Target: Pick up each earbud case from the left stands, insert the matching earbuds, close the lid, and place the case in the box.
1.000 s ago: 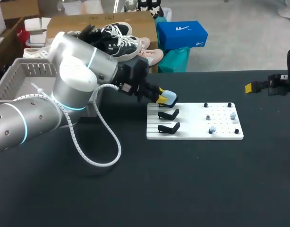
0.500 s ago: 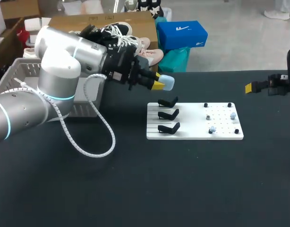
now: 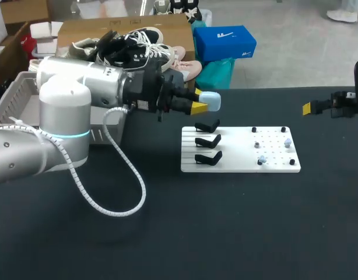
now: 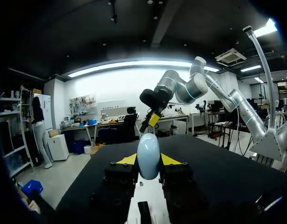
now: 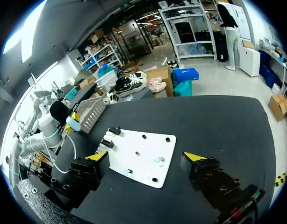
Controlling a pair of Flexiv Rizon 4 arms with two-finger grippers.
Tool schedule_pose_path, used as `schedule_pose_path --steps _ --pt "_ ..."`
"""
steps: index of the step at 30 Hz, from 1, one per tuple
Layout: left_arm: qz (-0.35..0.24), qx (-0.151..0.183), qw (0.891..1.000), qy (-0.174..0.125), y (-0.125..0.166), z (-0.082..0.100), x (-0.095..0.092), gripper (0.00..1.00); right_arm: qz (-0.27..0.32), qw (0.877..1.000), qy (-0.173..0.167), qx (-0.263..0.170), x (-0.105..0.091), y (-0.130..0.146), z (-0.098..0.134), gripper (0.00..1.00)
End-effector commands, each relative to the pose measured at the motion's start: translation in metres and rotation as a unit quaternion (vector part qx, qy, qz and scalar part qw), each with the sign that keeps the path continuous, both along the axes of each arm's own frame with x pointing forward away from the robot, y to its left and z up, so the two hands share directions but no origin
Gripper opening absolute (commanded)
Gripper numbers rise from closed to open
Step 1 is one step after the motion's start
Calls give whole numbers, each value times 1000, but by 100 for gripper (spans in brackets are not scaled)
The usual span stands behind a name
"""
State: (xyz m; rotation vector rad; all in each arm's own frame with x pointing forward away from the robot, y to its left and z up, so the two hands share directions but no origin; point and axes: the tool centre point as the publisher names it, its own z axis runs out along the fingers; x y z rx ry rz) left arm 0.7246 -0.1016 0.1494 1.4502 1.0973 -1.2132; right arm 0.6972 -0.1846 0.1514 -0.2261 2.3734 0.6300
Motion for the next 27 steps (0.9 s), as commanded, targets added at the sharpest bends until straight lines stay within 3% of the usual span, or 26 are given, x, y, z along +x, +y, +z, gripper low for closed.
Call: schedule_pose_path --steps 1,25,27 --pt "141 -14 990 -12 8 0 -36 0 2 1000 0 1 1 -1 -1 100" --pt "141 -14 990 -12 8 0 -36 0 2 1000 0 1 1 -1 -1 100" --pt "123 -16 992 0 3 -4 -39 0 2 1000 0 1 1 -1 -1 100"
